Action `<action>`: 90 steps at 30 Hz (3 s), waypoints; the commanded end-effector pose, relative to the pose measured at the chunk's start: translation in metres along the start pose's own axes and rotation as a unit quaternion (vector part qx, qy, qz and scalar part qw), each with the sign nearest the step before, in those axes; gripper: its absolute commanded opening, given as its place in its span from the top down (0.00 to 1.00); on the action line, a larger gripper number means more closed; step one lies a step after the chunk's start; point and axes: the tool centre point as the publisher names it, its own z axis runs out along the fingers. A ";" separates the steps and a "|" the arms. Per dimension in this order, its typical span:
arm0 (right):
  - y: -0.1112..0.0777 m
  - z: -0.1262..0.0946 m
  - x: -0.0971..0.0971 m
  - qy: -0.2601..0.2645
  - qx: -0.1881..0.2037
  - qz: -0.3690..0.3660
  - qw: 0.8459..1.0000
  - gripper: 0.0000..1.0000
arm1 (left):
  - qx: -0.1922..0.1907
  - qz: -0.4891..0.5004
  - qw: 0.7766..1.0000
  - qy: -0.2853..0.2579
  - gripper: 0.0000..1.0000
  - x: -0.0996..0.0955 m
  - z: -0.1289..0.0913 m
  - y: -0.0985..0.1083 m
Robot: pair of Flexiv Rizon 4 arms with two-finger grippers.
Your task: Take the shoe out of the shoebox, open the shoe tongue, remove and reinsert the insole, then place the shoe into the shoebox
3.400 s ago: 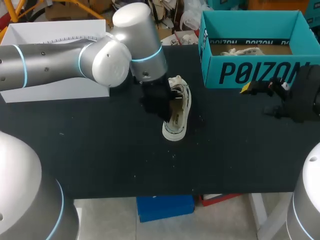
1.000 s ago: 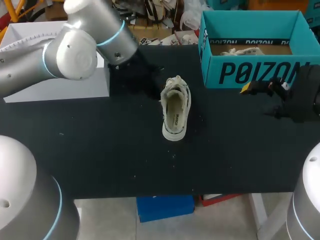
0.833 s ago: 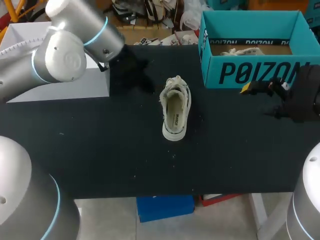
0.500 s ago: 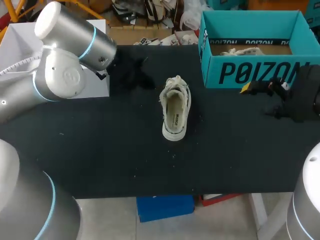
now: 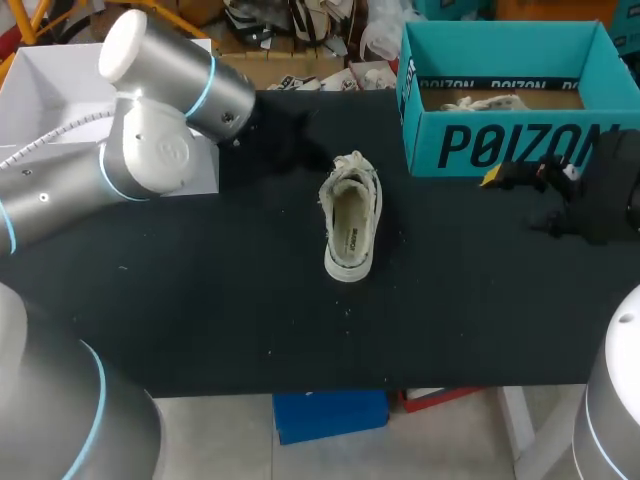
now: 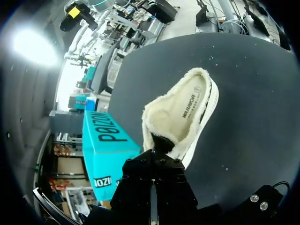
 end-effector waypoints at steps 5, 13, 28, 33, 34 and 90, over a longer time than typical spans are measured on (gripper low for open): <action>0.000 0.001 0.001 -0.001 0.000 0.001 1.000 0.00 | 0.024 0.016 0.999 0.023 1.00 -0.003 0.022 -0.008; 0.000 0.001 0.001 -0.001 0.000 0.001 1.000 0.00 | 0.053 0.014 0.997 0.054 1.00 0.027 0.031 -0.032; 0.000 0.001 0.001 -0.001 0.000 0.001 1.000 0.00 | 0.056 0.028 0.996 0.065 1.00 0.035 -0.003 -0.051; 0.000 0.001 0.001 -0.001 0.000 0.001 1.000 0.00 | 0.048 0.049 0.994 0.082 0.55 0.037 -0.025 -0.050; 0.000 0.001 0.001 -0.001 0.000 0.001 1.000 0.00 | 0.046 0.053 0.994 0.084 0.26 0.037 -0.030 -0.049; 0.000 0.001 0.001 -0.001 0.000 0.001 1.000 0.00 | 0.028 0.121 0.978 0.169 0.00 0.046 -0.071 -0.040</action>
